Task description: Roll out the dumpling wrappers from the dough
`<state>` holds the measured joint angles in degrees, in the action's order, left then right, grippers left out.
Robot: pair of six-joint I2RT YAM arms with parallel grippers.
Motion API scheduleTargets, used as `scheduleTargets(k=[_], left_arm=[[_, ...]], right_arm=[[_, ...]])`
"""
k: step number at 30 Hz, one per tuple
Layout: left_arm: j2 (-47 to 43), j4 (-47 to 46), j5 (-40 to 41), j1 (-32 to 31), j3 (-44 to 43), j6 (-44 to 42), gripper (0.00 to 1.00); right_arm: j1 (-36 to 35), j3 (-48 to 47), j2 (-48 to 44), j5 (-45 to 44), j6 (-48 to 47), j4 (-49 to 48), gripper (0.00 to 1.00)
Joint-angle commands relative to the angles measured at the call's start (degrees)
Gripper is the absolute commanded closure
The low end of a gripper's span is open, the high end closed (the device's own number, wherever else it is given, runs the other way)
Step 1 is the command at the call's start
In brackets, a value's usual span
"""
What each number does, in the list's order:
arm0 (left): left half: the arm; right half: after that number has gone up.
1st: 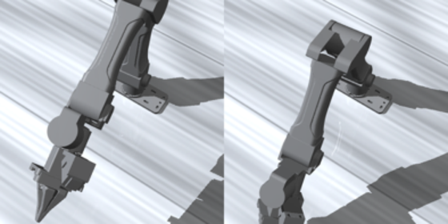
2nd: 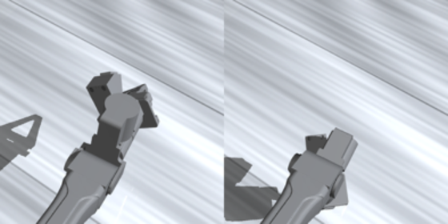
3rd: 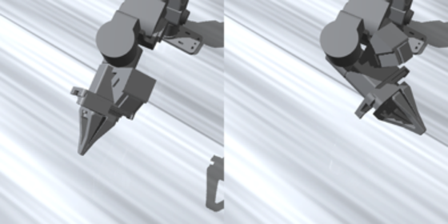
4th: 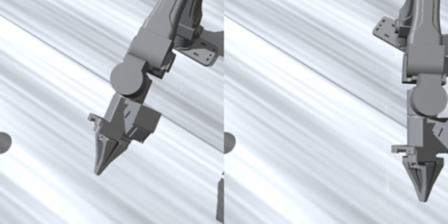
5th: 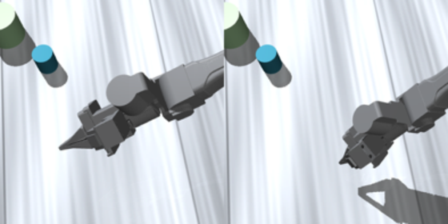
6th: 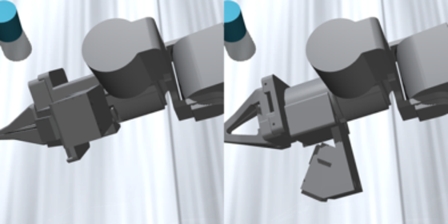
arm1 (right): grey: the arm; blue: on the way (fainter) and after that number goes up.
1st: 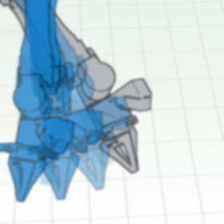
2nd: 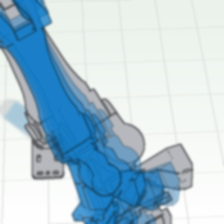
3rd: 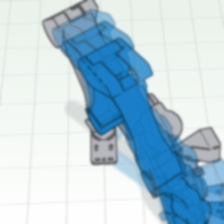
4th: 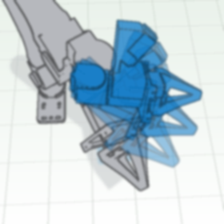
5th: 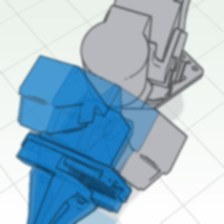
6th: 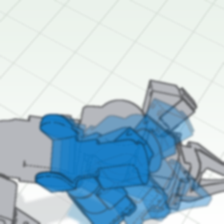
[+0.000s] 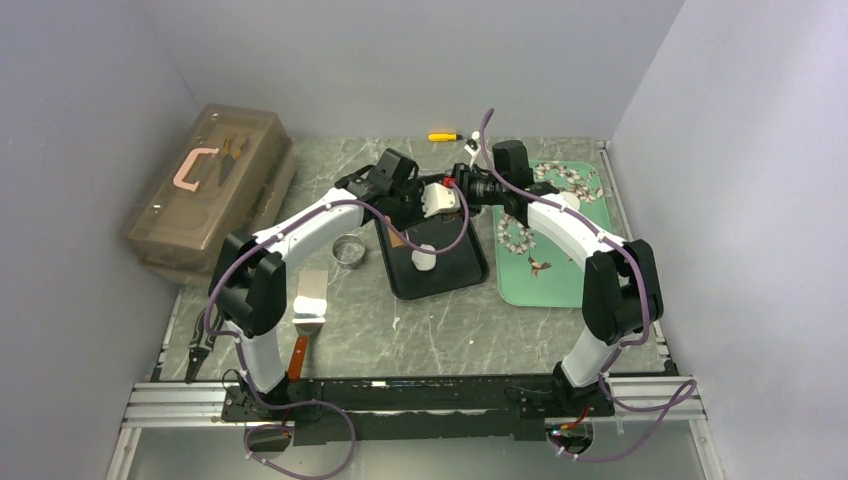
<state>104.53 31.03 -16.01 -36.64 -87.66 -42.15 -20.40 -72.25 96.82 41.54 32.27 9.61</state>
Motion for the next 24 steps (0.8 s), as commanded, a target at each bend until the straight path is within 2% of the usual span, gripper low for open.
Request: scheduleTargets(k=[1, 3, 6, 7, 9, 12, 13, 15, 16, 19, 24], left_arm=[[-2.30, 0.99, -3.49, -0.50, -1.25, 0.71, 1.00], [-2.29, 0.97, -3.08, -0.45, -1.49, 0.92, 1.00], [-1.91, 1.15, -2.55, -0.28, -2.33, 1.29, 1.00], [-1.74, 1.29, -2.70, -0.23, -2.65, 1.52, 1.00], [-1.42, 1.71, -3.48, 0.12, -3.48, 2.19, 1.00], [-0.91, 2.63, -5.84, 1.15, -5.15, 4.07, 1.00], [-0.72, 3.03, -6.72, 1.59, -5.68, 4.74, 0.87], [0.01, 3.81, -9.56, 3.16, -6.49, 6.33, 0.52], [0.29, 4.45, -10.94, 3.60, -7.00, 6.65, 0.44], [0.77, 6.11, -14.57, 5.83, -7.86, 8.03, 0.33], [-1.62, 7.88, -21.18, 9.67, -7.93, 10.48, 0.29]], right_arm=[[-0.56, -0.42, -0.46, 3.07, 1.25, -8.07, 0.68], [-0.55, -0.61, -0.08, 3.31, 0.85, -7.13, 0.74], [-0.60, -0.67, -0.06, 3.51, 0.05, -5.77, 0.77], [-0.59, -0.81, 0.00, 3.32, -0.38, -5.04, 0.81], [-0.53, -1.46, 0.31, 2.05, -1.91, -1.92, 0.99], [-0.59, -2.19, 0.89, -1.43, -5.31, 2.31, 1.00], [-0.60, -2.03, 0.79, -2.36, -6.40, 3.06, 1.00], [-0.55, -1.31, 0.04, -3.96, -8.38, 3.73, 1.00], [-0.60, -0.93, -0.25, -4.69, -8.96, 3.60, 1.00], [-0.60, -0.39, -1.72, -5.29, -11.82, 3.47, 1.00], [-0.82, -1.36, -4.83, -5.49, -17.08, 3.96, 1.00]])
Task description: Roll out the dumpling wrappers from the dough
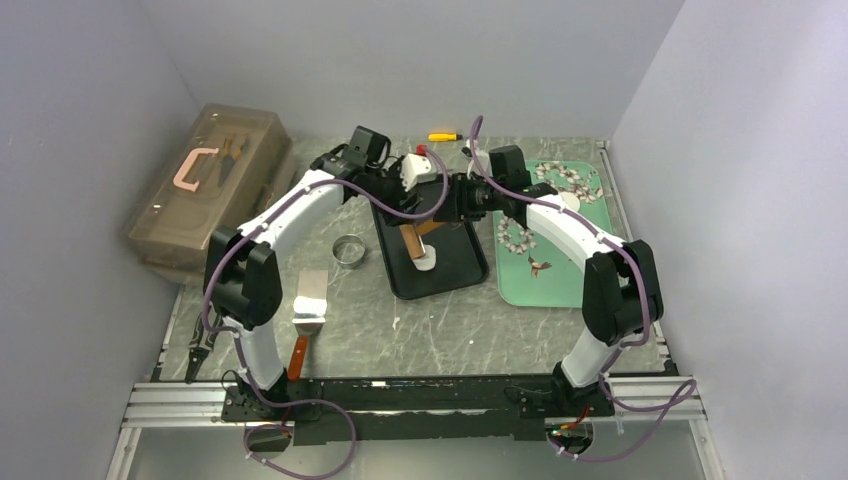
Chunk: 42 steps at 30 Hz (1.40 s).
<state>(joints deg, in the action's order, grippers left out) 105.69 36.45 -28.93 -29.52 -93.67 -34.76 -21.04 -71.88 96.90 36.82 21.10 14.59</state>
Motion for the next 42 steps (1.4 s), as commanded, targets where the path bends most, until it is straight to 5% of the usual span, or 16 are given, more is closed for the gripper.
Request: scheduleTargets(k=[1, 5, 9, 11, 14, 21, 28, 39, 42], left_arm=[[-3.30, 2.66, -8.64, 3.18, -1.99, 4.12, 0.29], [-4.79, -1.90, 1.53, 6.85, 1.46, 17.85, 0.29], [-6.71, -12.77, 2.44, 12.40, 15.02, 39.02, 0.31], [-6.90, -16.29, 3.77, 12.45, 19.65, 42.41, 0.31], [-6.22, -18.46, 5.42, 11.01, 22.32, 43.51, 0.32], [-2.86, -20.65, 9.67, 9.00, 21.97, 43.68, 0.32], [4.08, -15.69, 12.86, 8.11, 15.18, 43.69, 0.34], [2.78, -19.98, 11.17, 7.20, 22.52, 47.73, 0.42], [4.94, -20.07, 10.32, 7.19, 22.50, 48.11, 0.51]], right_arm=[[-0.27, -2.58, -5.25, -0.85, -7.08, -0.17, 1.00], [-3.32, -6.64, -6.93, -3.61, -16.64, 7.78, 1.00], [-12.12, -5.96, -11.43, -19.17, -34.72, 12.21, 1.00], [-17.20, -2.78, -14.60, -25.17, -44.86, 11.84, 1.00], [-23.17, 4.34, -20.22, -31.39, -57.99, 8.19, 1.00], [-26.76, 14.24, -25.04, -37.49, -68.30, 3.33, 1.00], [-27.36, 16.55, -26.42, -40.91, -67.50, 0.68, 1.00], [-28.80, 20.20, -27.76, -37.39, -76.16, -3.20, 1.00], [-29.60, 21.33, -25.63, -38.14, -78.71, -4.74, 1.00]])
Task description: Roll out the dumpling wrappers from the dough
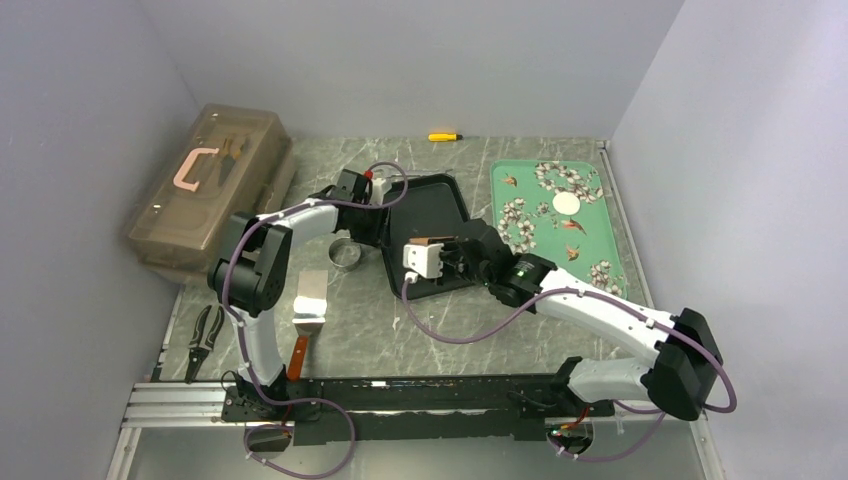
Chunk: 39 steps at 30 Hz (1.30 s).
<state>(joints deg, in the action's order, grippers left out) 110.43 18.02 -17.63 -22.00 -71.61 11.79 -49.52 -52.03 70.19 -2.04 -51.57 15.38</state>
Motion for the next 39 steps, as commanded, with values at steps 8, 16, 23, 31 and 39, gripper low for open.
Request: scheduleTargets(k=[8, 16, 23, 31, 39], left_arm=[[3.18, -4.97, -3.48, 0.05, 0.43, 2.38, 0.85], [2.58, -10.53, -4.55, 0.61, 4.77, 7.73, 1.00], [-1.39, -13.73, -4.13, 3.31, 8.67, 17.74, 1.00], [-4.37, -20.15, -2.18, 7.63, 13.35, 23.50, 1.00], [-0.62, -18.18, -5.26, 6.88, 12.62, 27.27, 1.00]], right_arm=[[-2.48, 3.75, 4.70, -1.64, -9.85, -5.77, 1.00], [-4.25, 2.84, 8.50, -5.08, -7.38, -7.35, 1.00], [-5.48, -5.94, 9.40, -11.30, 0.92, -6.02, 1.00], [-5.69, -8.32, 9.95, -13.05, 1.62, -6.09, 1.00], [-11.60, -2.19, 9.06, -14.45, 0.99, -2.72, 1.00]])
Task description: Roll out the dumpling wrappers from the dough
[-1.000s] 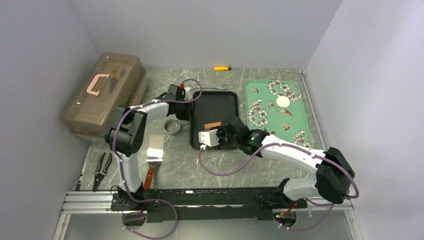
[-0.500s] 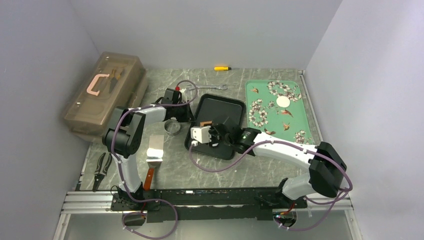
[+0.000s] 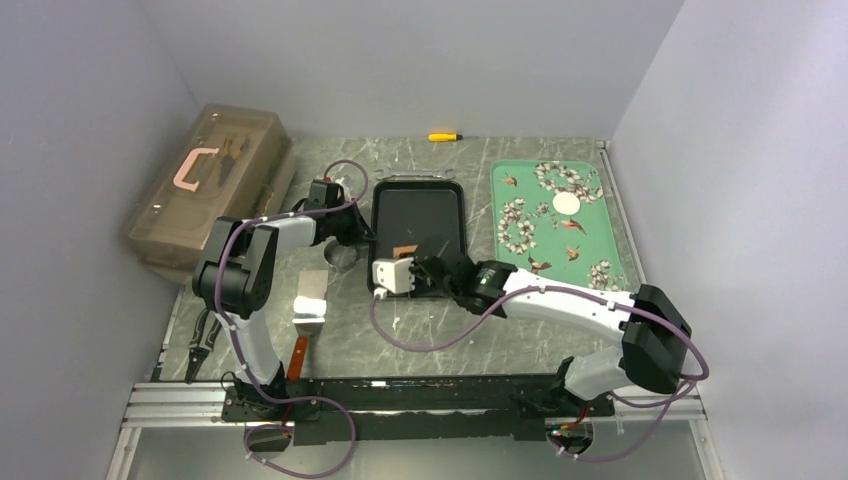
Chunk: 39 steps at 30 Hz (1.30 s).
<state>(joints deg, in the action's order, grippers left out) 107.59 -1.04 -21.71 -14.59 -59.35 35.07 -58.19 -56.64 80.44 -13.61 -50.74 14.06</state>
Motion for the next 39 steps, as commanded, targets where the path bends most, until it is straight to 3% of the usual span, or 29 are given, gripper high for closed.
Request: scheduleTargets(k=[1, 8, 14, 24, 31, 39], left_arm=[[2.26, 0.67, -1.06, -0.53, 0.49, 4.04, 1.00], [1.98, 0.78, -0.12, -0.43, 0.86, 2.90, 1.00], [2.42, 0.95, -0.36, -0.22, 0.49, 2.41, 1.00], [3.05, 1.72, 0.07, 0.26, -0.06, 1.84, 1.00], [3.61, 1.67, -0.19, 0.54, 0.10, 1.69, 1.00], [3.80, 1.92, -0.23, 0.47, -0.12, 1.16, 1.00]], right_arm=[[-3.10, 2.91, -0.54, -3.29, 0.80, -2.02, 1.00], [-3.05, 4.95, 2.75, -4.92, 1.11, 1.69, 1.00], [-2.74, 5.56, 2.04, 1.28, 0.29, 9.78, 1.00], [-3.82, 5.29, -1.22, -0.86, -1.55, 17.28, 1.00], [-5.34, 5.23, -2.01, -2.29, -1.35, 17.79, 1.00], [-1.58, 9.35, 2.25, 2.50, -3.85, 7.15, 1.00]])
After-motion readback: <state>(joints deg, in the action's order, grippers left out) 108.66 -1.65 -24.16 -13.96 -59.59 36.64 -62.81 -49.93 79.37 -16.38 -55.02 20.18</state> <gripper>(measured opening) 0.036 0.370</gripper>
